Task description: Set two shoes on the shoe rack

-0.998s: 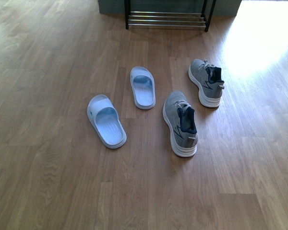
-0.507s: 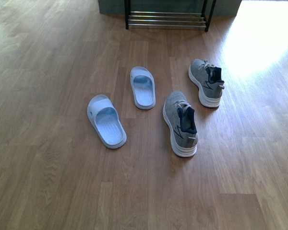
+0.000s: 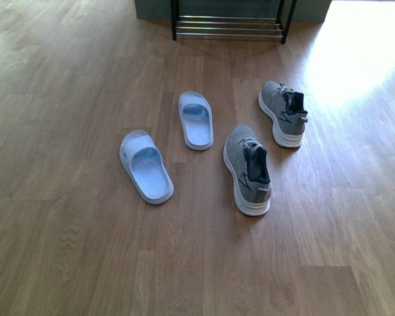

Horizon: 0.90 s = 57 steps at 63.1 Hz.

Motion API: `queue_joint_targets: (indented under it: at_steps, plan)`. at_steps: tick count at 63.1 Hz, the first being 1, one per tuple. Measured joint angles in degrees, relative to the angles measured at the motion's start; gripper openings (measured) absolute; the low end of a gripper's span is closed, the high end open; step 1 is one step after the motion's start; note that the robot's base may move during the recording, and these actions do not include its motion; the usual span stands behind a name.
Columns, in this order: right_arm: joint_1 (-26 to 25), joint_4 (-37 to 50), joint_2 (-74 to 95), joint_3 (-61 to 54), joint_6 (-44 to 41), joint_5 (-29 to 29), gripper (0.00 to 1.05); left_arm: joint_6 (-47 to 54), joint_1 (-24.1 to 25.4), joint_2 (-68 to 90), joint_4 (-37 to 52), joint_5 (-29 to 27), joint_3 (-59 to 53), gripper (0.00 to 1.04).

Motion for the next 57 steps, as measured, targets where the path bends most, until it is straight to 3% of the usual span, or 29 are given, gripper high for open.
queue_joint_targets:
  at_steps: [57]
  plan:
    - [0.0,0.0,0.0,0.0,0.0,-0.2,0.95,0.0,0.0,0.0,0.0,-0.2,0.0,0.95]
